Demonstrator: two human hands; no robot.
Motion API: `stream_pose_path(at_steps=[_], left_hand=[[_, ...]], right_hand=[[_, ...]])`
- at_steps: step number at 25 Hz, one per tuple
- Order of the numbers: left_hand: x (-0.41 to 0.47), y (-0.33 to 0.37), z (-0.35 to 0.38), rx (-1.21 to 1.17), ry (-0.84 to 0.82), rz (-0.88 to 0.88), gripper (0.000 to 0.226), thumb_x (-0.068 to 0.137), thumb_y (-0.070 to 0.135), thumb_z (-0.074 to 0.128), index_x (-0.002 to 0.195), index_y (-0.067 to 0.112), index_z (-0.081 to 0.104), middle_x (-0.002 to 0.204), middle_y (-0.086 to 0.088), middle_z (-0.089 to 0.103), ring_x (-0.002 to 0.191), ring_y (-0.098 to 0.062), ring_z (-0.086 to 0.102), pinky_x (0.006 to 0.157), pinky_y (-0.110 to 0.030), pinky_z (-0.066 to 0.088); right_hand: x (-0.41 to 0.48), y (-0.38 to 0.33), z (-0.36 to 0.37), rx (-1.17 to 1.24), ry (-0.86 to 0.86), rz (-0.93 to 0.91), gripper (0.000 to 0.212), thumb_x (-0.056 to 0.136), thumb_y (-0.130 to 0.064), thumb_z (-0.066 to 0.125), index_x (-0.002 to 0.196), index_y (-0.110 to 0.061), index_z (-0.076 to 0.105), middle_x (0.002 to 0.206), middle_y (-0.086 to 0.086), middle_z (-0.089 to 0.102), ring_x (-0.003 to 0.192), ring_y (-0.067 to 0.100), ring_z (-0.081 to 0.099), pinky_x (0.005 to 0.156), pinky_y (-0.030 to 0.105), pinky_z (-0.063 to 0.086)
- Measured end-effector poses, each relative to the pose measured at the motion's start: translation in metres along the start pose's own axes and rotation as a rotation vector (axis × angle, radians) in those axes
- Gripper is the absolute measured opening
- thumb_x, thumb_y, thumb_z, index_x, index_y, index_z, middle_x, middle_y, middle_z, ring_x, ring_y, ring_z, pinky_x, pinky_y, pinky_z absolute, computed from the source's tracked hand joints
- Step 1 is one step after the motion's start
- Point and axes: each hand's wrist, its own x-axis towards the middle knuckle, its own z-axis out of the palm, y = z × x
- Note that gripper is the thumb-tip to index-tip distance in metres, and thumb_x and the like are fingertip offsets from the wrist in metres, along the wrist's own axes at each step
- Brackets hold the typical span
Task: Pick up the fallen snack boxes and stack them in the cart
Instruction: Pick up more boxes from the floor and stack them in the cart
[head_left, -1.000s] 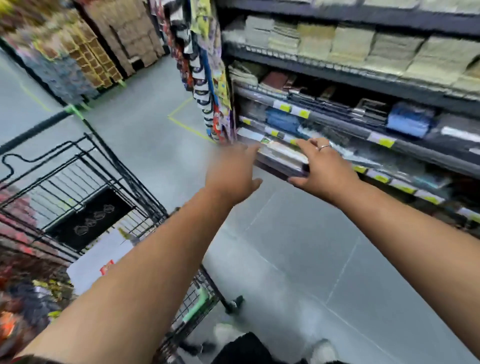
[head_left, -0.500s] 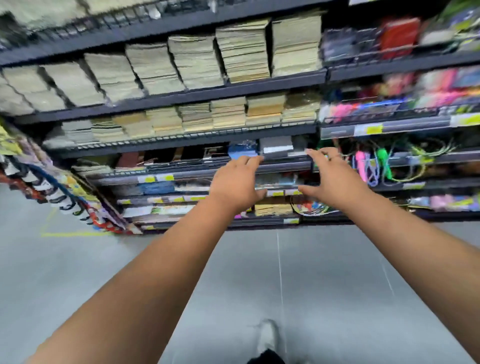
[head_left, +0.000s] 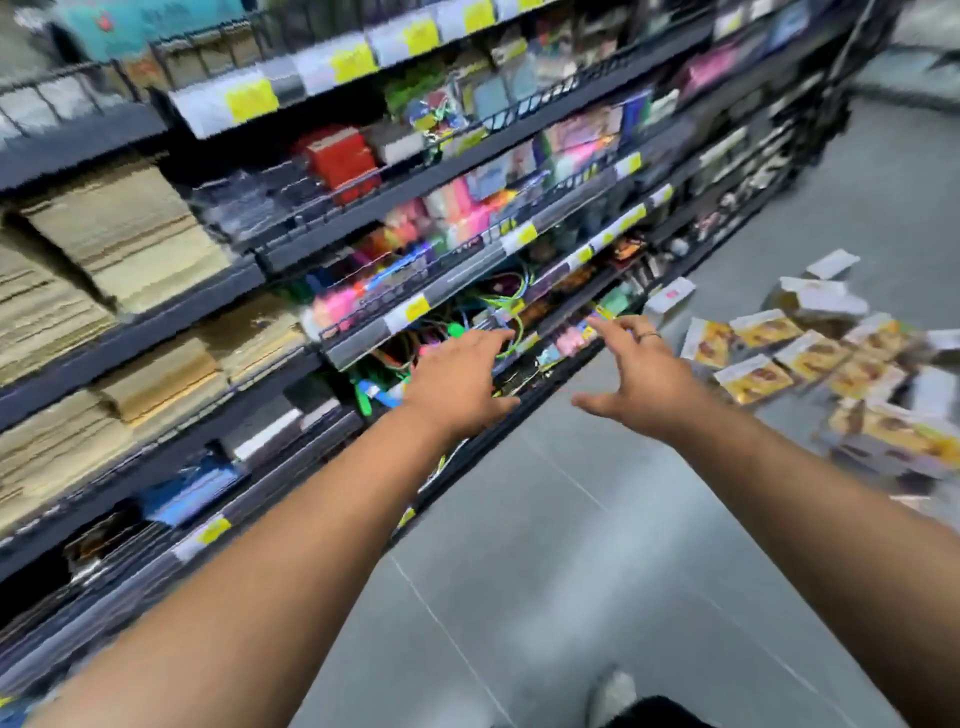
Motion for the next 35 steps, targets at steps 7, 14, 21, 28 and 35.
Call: stream_pose_path(at_steps=[7,14,21,28,35], left_hand=[[0.132,0.126,0.032,-0.019,-0.023,0.310,0.082,0.077,0.051,0.072,0.146,0.027,0.034,0.140,-0.002,0.048,0.128,-0.026,0.047,0.103,-0.040,0.040],[0.268,0.269,0.075,-0.048,-0.092,0.422,0.081,0.078,0.050,0.071,0.146,0.028,0.033,0.143,-0.002,0.046,0.130,-0.025,0.046,0.105,-0.038,0.039],[0.369,0.341,0.111,-0.103,-0.179,0.440,0.080,0.080,0.045,0.071,0.147,0.026,0.033,0.143,-0.003,0.045,0.128,-0.025,0.047,0.105,-0.038,0.040],[0.522,0.379,0.166,-0.140,-0.278,0.427,0.078,0.079,0.044,0.071,0.146,0.026,0.035,0.141,-0.004,0.047,0.129,-0.024,0.046,0.103,-0.036,0.040],[0.678,0.412,0.221,-0.205,-0.403,0.311,0.084,0.078,0.037,0.075,0.148,0.022,0.030,0.142,-0.008,0.043,0.130,-0.026,0.043,0.103,-0.034,0.036]], right_hand=[[-0.005,0.144,-0.060,-0.001,0.129,0.293,0.094,0.072,-0.049,0.078,0.149,-0.030,0.028,0.148,0.008,0.027,0.129,0.031,0.043,0.104,0.039,0.041],[0.018,0.308,-0.136,-0.022,0.204,0.454,0.095,0.071,-0.050,0.077,0.149,-0.030,0.027,0.149,0.008,0.028,0.132,0.031,0.041,0.103,0.042,0.042],[0.063,0.413,-0.170,-0.013,0.181,0.546,0.098,0.072,-0.051,0.076,0.151,-0.033,0.020,0.152,0.008,0.023,0.129,0.034,0.043,0.099,0.039,0.043],[0.168,0.516,-0.183,0.007,0.146,0.639,0.098,0.075,-0.050,0.076,0.151,-0.035,0.017,0.156,0.005,0.018,0.135,0.032,0.037,0.098,0.041,0.044],[0.274,0.631,-0.186,0.016,0.072,0.700,0.096,0.075,-0.050,0.076,0.151,-0.035,0.019,0.159,0.005,0.013,0.140,0.032,0.029,0.104,0.042,0.040]])
